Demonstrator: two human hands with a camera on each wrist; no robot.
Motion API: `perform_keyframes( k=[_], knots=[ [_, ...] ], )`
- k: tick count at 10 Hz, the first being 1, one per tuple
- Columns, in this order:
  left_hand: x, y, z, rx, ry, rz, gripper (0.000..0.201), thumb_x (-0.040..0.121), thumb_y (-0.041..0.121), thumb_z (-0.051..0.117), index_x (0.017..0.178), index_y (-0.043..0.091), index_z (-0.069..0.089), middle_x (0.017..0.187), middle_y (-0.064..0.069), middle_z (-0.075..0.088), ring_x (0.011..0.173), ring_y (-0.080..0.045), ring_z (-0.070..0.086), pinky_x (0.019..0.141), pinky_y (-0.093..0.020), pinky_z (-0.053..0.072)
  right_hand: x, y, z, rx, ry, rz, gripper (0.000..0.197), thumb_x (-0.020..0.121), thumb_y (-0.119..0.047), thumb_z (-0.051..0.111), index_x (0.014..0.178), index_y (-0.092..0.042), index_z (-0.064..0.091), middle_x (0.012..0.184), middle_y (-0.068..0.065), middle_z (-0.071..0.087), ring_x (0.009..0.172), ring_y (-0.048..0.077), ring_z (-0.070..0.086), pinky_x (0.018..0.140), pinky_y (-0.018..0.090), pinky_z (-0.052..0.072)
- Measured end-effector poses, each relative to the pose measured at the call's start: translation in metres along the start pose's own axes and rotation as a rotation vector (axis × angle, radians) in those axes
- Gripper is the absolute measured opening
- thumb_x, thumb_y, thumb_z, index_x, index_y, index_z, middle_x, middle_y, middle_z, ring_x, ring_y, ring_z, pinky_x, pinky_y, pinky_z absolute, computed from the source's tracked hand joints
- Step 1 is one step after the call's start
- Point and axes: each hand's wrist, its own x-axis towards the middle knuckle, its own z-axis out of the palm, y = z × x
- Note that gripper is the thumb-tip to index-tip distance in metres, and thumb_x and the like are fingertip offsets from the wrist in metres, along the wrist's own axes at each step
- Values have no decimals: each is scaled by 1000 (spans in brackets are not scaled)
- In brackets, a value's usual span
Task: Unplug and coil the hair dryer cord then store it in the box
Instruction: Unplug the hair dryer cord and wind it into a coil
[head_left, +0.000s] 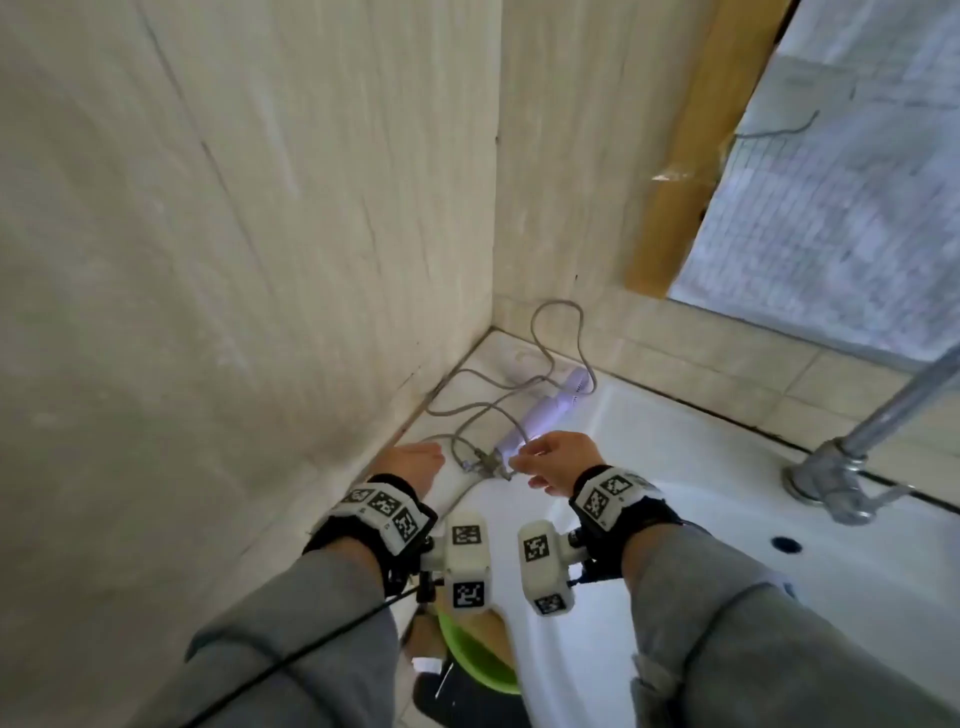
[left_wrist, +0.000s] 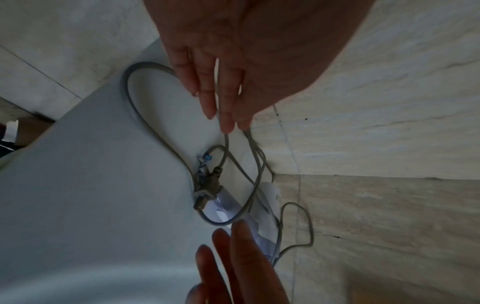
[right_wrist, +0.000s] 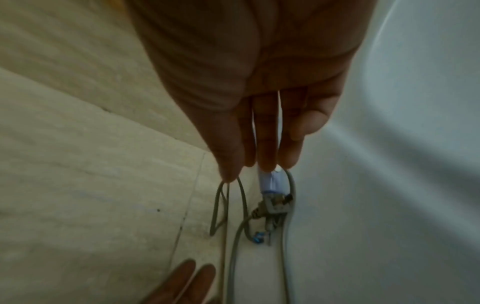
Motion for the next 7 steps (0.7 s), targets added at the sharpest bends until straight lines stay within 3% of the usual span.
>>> perform_keyframes(
  k=[1,2,3,4,5,6,7],
  knots=[
    [27,-12,4,-94,-22,-23,36,87,2,56,122,3,60,133,-15,59,124,-30,55,103,-33,45,11,-1,13,-123,54,-19,41,70,-29,78,107,-16,64,95,6,68,77,18,63,69,28,54],
    [30,-13,6,-145,-95,-49,37,91,-4,46,128,-5,53,134,-15,57,116,-25,58,63,-4,49,16,-1,24,-269,54,-52,47,70,-35,76,113,-21,64,109,4,66,92,19,61,80,28,51],
    [29,-10,5,-204,-58,-60,36,94,-3,41,128,-3,54,127,-16,60,105,-25,61,46,-6,40,20,-2,33,-327,38,-68,43,73,-30,75,114,-21,64,116,2,64,96,17,58,76,21,41],
    [41,-15,1,-161,-12,-49,35,93,1,42,123,5,60,132,-13,60,100,-22,57,71,-19,45,24,-2,39,-367,66,-59,35,77,-26,71,111,-19,67,112,2,64,100,19,62,77,19,42],
    [46,-15,-5,-138,20,-37,36,91,1,43,121,8,62,131,-12,60,117,-27,57,100,-31,43,28,-3,39,-223,44,-41,29,78,-18,68,106,-12,69,90,6,68,70,14,62,69,19,50],
    [46,-9,-9,-67,54,7,41,91,-1,42,127,11,57,133,-9,57,121,-27,55,99,-30,43,28,-12,31,-69,14,-62,23,82,-7,64,105,-6,67,83,9,65,72,19,61,83,34,57],
    [43,-1,-9,75,107,66,49,88,2,46,135,17,49,136,-7,54,121,-26,54,102,-32,44,27,-23,18,-82,5,-135,21,85,-3,57,104,-5,66,87,12,64,79,21,62,91,36,55]
  ],
)
